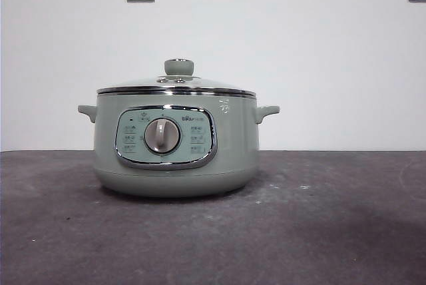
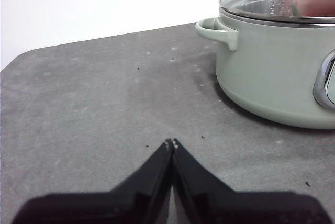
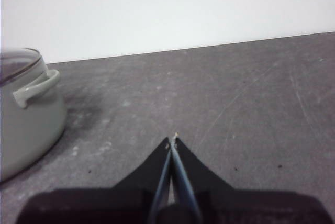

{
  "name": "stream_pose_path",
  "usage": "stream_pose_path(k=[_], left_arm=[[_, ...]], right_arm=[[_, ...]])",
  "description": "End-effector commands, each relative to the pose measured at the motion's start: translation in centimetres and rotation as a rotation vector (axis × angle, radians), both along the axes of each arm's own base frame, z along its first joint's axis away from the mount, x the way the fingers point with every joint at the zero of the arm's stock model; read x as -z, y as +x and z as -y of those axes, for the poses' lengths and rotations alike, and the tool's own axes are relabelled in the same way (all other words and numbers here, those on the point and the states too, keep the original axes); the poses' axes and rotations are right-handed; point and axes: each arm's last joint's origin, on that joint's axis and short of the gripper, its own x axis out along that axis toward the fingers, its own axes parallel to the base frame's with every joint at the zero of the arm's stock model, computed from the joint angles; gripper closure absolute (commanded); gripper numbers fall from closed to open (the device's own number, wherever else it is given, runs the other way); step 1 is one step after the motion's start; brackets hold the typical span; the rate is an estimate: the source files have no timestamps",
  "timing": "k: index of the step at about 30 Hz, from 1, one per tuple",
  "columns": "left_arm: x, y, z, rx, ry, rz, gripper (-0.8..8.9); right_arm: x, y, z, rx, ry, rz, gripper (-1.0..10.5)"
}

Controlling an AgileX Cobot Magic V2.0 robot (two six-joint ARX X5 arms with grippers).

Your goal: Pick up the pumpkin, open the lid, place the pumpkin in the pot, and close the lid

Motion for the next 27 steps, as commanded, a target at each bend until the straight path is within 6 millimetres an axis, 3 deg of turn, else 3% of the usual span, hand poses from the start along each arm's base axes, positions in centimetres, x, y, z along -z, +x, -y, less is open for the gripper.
stream_pose_path(k=[1,6,27], left_arm=[[0.48,0.06,-0.05,-0.009,-0.006,-0.01,8.17],[0.48,0.06,-0.05,-0.009,-0.006,-0.01,8.17],[0.48,0.06,-0.05,-0.009,-0.006,-0.01,8.17]], right_arm=[[0.63,0.06,-0.04,-0.004,0.008,-0.02,9.5],[1.38,-0.04,-0.03,-0.003,-0.004,-0.097,9.5],[1.33,-0.04,-0.01,0.004,0.015,-0.094,9.5]])
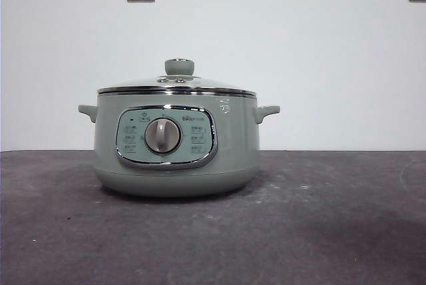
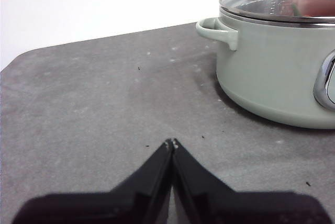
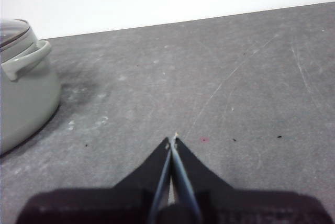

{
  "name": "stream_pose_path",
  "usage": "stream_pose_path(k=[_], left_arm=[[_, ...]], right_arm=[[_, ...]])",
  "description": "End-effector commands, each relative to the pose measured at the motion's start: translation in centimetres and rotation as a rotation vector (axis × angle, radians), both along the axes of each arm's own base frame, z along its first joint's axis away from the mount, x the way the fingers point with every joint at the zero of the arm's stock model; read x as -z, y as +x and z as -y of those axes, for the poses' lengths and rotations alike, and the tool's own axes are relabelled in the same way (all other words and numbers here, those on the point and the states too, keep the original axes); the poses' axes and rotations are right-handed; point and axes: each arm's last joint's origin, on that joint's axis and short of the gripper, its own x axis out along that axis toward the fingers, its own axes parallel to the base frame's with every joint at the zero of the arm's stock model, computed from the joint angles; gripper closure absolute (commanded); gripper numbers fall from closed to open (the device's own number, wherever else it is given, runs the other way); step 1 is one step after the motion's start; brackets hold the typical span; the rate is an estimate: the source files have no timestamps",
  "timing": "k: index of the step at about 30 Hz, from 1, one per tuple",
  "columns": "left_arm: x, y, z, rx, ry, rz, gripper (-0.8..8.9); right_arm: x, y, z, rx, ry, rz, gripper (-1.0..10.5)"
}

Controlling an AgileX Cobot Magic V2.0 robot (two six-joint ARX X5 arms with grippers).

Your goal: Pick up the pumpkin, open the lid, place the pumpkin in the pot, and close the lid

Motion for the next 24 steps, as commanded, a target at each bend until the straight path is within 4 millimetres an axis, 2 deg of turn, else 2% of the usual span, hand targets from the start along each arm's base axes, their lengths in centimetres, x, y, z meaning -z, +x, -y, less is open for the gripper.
stream_pose_path(k=[1,24], left_arm=[[0.48,0.06,-0.05,-0.009,-0.006,-0.011,8.17],[0.48,0.06,-0.05,-0.009,-0.006,-0.011,8.17]], right_arm=[[0.36,0.04,-0.01,0.004,0.012,-0.007,9.5],[0.37,0.04,-0.01,0.004,0.012,-0.008,9.5]])
